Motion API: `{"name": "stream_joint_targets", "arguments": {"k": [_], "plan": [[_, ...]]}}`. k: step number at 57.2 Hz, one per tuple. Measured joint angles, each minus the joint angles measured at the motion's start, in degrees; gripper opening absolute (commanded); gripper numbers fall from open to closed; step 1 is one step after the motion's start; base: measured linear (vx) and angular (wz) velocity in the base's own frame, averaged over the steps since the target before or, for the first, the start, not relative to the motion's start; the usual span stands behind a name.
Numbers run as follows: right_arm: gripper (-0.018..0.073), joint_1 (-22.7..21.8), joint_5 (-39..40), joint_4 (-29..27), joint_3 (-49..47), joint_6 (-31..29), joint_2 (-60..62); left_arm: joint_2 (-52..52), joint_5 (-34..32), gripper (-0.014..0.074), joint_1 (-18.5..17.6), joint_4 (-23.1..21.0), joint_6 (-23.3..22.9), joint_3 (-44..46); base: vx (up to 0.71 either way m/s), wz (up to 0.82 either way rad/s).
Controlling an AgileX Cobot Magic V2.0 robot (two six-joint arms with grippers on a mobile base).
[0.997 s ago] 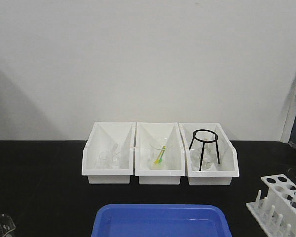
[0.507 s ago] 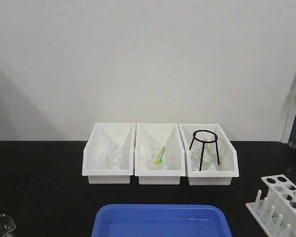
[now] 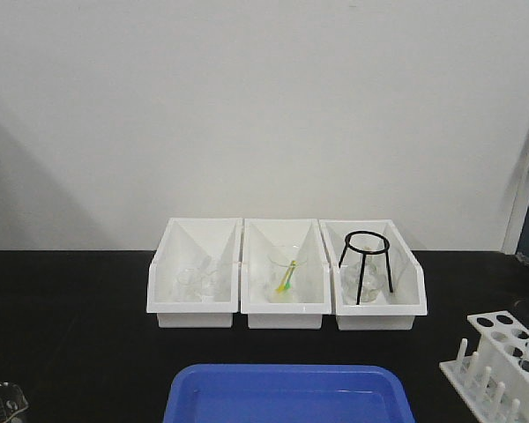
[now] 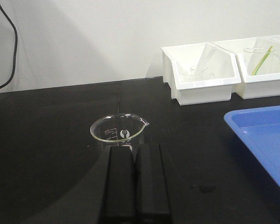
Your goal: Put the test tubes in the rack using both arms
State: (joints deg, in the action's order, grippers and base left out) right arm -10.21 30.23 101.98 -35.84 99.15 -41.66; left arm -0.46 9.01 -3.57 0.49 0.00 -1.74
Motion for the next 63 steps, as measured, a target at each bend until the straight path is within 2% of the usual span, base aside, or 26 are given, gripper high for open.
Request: {"name": "stream_joint_targets", "arguments": {"k": [30, 41, 45, 49, 56, 63], "plan": [[-0.0008, 0.0, 0.1, 0.1, 0.0, 0.0, 0.1, 0.0, 0.0, -0.002, 0.0, 0.0, 0.0, 0.0, 0.0, 0.0], [-0.0008, 0.0, -0.4, -1.6, 1.7, 2.2, 0.1, 0.0, 0.0, -0.002, 0.0, 0.0, 0.0, 0.0, 0.0, 0.0], [-0.0008, 0.0, -2.8, -7.3, 4.0, -0.4, 0.1, 0.0, 0.0, -0.002, 0.0, 0.0, 0.0, 0.0, 0.0, 0.0], [-0.0008, 0.0, -6.4, -17.1, 6.7, -7.6, 0.3, 0.0, 0.0, -0.002, 0.0, 0.0, 0.0, 0.0, 0.0, 0.0], [-0.0008, 0.3, -12.7, -39.6, 11.5, -28.1, 2.5, 0.0, 0.0, -0.002, 0.0, 0.0, 0.0, 0.0, 0.0, 0.0], [-0.0008, 2.3, -21.6, -58.9, 14.9, -48.6, 7.7, 0.0, 0.0, -0.002, 0.0, 0.0, 0.0, 0.0, 0.0, 0.0]]}}
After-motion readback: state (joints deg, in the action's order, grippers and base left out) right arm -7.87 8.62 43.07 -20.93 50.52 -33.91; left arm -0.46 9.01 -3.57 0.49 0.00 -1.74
